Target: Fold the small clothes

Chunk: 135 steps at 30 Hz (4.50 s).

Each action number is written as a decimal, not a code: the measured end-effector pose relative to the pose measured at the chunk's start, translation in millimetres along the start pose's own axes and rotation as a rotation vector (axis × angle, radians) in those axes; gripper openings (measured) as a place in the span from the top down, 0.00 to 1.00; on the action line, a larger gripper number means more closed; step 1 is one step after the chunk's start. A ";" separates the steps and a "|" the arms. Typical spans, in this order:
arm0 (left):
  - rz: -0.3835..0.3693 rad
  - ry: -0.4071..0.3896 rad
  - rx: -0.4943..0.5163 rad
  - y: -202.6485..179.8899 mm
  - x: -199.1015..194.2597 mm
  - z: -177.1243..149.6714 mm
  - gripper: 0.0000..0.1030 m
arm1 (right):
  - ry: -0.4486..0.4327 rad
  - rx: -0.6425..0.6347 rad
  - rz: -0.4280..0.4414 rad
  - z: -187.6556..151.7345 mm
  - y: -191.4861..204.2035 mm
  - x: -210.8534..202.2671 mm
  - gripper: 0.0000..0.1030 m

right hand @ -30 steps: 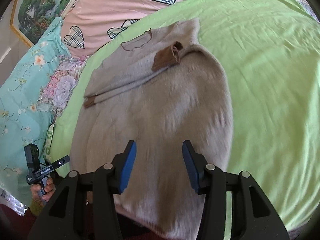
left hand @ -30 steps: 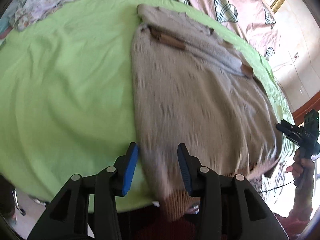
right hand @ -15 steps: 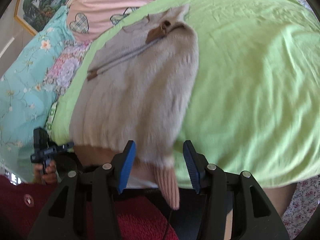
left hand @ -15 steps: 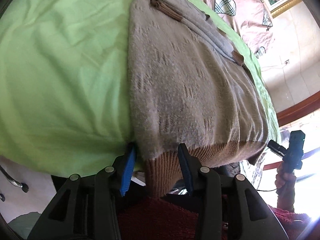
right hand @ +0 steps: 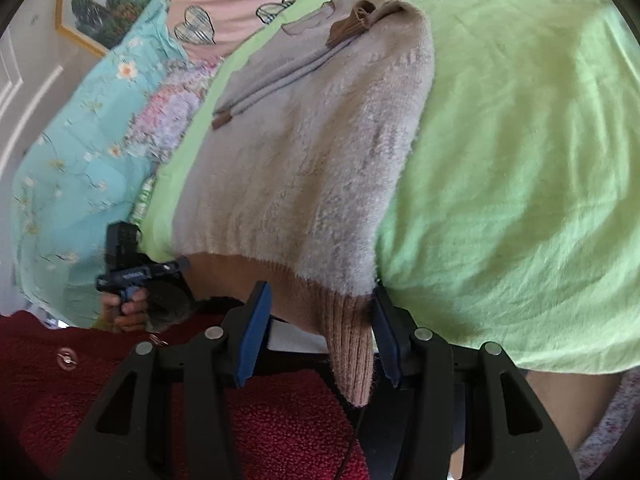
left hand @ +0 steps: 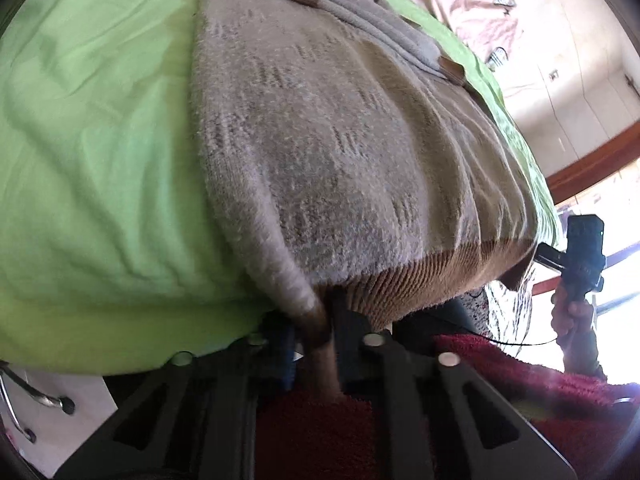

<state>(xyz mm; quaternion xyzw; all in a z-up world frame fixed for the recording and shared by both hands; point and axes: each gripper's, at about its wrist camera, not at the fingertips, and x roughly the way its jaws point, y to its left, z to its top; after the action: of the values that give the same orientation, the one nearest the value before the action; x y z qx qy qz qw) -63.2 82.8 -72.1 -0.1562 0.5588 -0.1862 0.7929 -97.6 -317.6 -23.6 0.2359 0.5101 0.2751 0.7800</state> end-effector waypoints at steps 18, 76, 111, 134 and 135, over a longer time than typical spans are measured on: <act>-0.077 -0.363 0.084 -34.8 -98.5 38.3 0.94 | -0.217 -0.059 0.194 33.0 40.0 -42.3 0.87; -0.058 -0.517 -0.033 -9.7 -76.5 167.7 0.94 | -0.367 0.063 0.202 116.0 47.4 -25.4 0.92; 0.007 -0.387 -0.086 17.9 8.4 309.7 0.73 | -0.428 0.173 -0.076 326.9 -32.0 70.5 0.64; 0.116 -0.343 -0.081 62.4 56.6 385.9 0.95 | -0.247 0.126 -0.302 407.9 -48.8 163.7 0.88; 0.141 -0.350 -0.071 60.2 52.7 378.0 0.95 | -0.263 0.156 -0.275 407.0 -52.2 155.6 0.86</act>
<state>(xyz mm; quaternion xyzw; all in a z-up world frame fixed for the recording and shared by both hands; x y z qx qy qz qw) 317.1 126.0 -19.7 -0.1745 0.4284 -0.0802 0.8830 340.0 -287.4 -11.2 0.2576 0.4511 0.0922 0.8495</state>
